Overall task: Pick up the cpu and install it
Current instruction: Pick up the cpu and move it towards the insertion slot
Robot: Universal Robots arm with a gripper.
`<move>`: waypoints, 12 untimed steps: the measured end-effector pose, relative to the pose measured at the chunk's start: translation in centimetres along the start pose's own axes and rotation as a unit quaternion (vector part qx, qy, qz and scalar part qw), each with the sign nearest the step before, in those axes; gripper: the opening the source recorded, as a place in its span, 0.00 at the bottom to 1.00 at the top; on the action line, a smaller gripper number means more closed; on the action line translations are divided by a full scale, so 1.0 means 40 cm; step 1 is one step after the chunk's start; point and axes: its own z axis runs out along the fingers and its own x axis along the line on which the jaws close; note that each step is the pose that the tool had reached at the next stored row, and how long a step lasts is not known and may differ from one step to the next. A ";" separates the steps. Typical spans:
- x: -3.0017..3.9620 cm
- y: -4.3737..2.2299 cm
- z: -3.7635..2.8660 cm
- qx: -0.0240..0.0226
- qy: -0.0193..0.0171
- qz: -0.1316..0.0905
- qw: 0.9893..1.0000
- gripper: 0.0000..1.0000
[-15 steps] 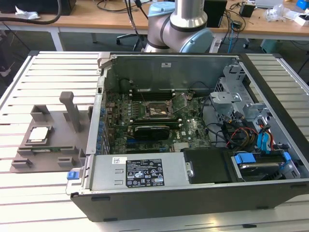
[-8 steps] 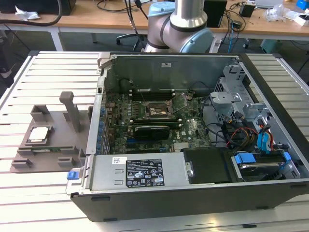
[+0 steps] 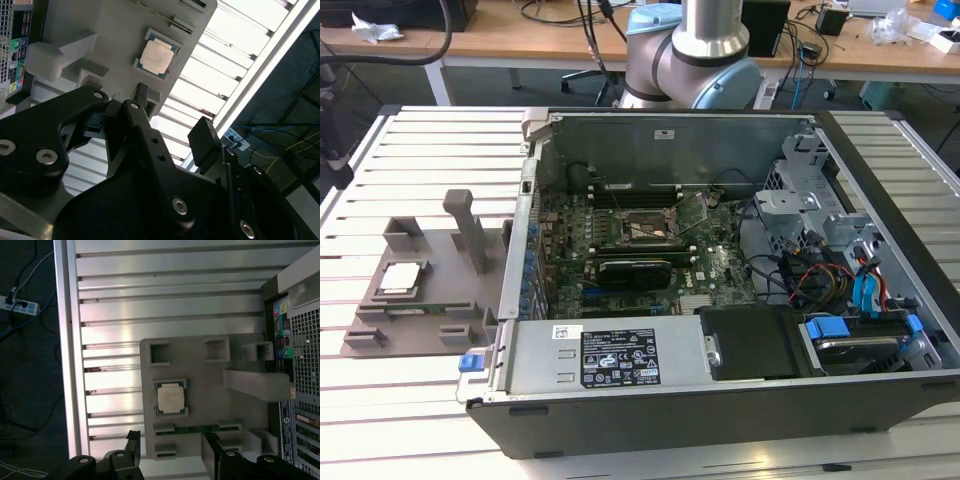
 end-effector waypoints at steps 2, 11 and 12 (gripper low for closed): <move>0.000 0.000 0.005 0.000 0.000 0.000 1.000 0.60; -0.001 0.007 0.032 0.000 0.000 0.000 1.000 0.60; -0.001 0.010 0.034 0.000 0.000 0.000 1.000 0.60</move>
